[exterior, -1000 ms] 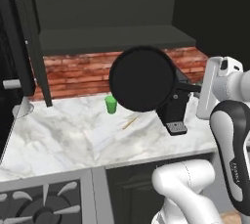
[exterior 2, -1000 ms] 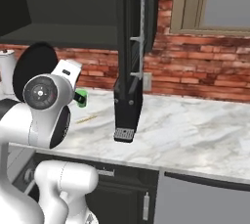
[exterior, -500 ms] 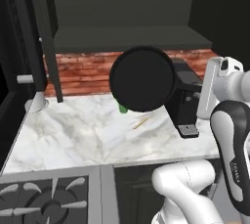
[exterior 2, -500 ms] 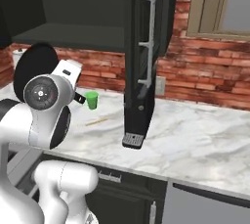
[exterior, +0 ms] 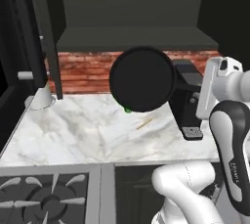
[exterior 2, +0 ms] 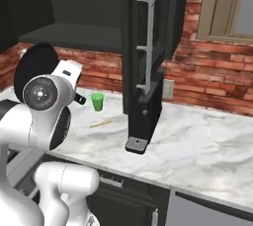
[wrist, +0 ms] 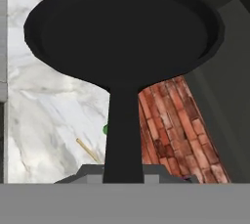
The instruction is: Pick the pan from the cabinet and place it on the stove. Then turn on the stove burner for the pan.
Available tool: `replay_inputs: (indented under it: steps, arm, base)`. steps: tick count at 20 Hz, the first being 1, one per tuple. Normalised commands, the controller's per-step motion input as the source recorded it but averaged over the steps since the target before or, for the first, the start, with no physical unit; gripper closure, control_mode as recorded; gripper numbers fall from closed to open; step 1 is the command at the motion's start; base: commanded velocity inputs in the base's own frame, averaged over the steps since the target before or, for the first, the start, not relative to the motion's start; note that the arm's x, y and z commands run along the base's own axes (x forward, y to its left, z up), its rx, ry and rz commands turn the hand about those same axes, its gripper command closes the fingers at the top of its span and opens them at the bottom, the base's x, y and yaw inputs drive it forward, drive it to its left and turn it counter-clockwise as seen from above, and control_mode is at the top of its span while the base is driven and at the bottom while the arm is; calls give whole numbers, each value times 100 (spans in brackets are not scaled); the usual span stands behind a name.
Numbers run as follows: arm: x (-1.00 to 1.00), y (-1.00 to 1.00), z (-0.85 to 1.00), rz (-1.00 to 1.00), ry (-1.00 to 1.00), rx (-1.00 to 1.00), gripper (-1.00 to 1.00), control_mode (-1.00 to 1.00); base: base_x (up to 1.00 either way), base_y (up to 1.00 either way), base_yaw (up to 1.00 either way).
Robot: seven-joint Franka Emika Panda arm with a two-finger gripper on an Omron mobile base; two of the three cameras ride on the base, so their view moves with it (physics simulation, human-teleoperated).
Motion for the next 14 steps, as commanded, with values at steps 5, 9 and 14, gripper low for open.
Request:
replay_inputs:
  steps: [5,9,14]
  arm:
    - [0,0,0,0,0,0,100,100]
    - [0,0,0,0,0,0,100,100]
    - [0,0,0,0,0,0,100,100]
  base:
    - [-3,-68,14]
    - [-56,-37,14]
    - [-63,10,15]
